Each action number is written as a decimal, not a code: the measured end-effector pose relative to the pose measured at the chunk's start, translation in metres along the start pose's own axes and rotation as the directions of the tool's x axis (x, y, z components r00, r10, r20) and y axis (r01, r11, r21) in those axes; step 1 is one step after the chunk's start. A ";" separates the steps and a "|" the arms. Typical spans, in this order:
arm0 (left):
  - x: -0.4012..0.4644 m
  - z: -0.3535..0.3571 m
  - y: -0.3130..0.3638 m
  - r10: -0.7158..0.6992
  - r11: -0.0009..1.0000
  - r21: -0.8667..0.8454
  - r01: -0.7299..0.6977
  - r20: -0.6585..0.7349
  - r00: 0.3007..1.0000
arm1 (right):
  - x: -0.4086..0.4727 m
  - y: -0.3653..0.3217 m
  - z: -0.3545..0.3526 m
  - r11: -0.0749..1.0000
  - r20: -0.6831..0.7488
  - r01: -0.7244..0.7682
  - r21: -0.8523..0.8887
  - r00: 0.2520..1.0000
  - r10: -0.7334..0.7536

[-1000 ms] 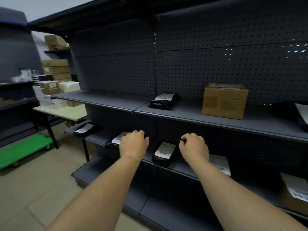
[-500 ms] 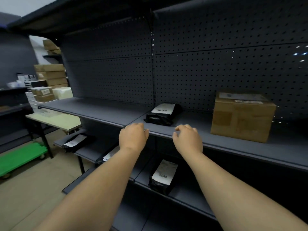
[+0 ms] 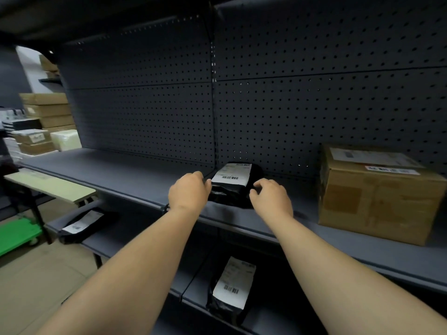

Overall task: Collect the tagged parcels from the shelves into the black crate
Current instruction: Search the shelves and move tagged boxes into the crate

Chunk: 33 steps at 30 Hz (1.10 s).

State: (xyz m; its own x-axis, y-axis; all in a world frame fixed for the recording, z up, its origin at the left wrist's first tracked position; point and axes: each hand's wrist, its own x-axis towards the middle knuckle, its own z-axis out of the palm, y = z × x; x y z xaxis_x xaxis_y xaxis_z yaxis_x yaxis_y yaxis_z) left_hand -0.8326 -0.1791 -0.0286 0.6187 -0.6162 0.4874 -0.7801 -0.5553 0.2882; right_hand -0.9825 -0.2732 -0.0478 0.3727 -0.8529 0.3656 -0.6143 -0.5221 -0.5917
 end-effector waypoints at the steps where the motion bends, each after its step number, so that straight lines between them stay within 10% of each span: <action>1: 0.006 0.003 -0.001 -0.022 0.999 -0.038 0.023 0.021 1.000 | 0.006 -0.001 0.003 0.999 0.012 -0.025 0.021 1.000 0.025; 14: 0.118 0.061 -0.005 -0.057 0.863 -0.414 0.291 0.493 0.868 | 0.077 -0.019 0.035 0.720 0.085 -0.494 0.488 0.847 0.524; 25: 0.126 0.079 -0.016 0.088 0.546 -0.624 0.559 0.706 0.703 | 0.081 -0.035 0.057 0.443 0.255 -0.572 0.690 0.765 0.591; 33: 0.118 0.067 -0.036 0.116 0.333 -0.810 0.482 0.542 0.832 | 0.060 -0.055 0.061 0.520 0.020 -0.356 0.776 0.839 0.544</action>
State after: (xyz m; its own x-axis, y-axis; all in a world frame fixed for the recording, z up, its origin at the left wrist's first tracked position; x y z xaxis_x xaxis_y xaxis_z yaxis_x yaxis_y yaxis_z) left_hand -0.7254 -0.2697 -0.0367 0.4751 -0.8799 -0.0079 -0.0373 -0.0292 0.9989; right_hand -0.8833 -0.2960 -0.0369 -0.0078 -0.9995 -0.0296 0.0874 0.0288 -0.9958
